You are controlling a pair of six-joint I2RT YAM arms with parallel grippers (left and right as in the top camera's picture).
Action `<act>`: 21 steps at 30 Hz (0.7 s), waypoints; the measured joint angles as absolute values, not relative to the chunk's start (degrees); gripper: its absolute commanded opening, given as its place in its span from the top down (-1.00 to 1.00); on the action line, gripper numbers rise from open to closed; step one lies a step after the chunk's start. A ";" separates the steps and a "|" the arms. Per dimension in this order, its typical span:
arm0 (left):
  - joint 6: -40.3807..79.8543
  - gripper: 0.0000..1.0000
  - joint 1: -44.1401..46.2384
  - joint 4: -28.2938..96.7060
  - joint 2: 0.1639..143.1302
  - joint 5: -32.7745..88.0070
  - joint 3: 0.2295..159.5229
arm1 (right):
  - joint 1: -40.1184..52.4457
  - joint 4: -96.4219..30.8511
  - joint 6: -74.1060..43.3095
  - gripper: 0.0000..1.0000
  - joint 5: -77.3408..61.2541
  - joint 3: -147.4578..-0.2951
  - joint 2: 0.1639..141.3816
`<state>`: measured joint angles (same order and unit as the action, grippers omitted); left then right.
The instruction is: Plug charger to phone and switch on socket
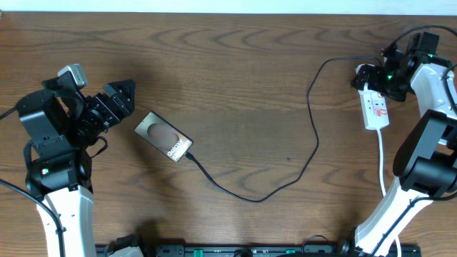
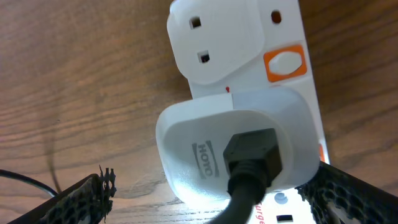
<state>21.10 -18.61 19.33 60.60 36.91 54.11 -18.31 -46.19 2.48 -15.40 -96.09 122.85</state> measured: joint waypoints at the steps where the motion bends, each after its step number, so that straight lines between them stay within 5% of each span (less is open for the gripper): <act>1: 21.10 -0.75 -18.61 19.44 60.60 36.91 54.11 | -18.22 -45.98 2.44 -0.99 -15.14 -95.77 122.85; 21: 21.10 -0.75 -18.61 20.49 61.54 36.91 54.11 | -18.17 -41.28 1.67 -0.99 -14.68 -93.25 122.85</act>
<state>21.10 -18.61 20.49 61.54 36.91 54.11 -18.17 -41.28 1.67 -14.68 -93.25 122.85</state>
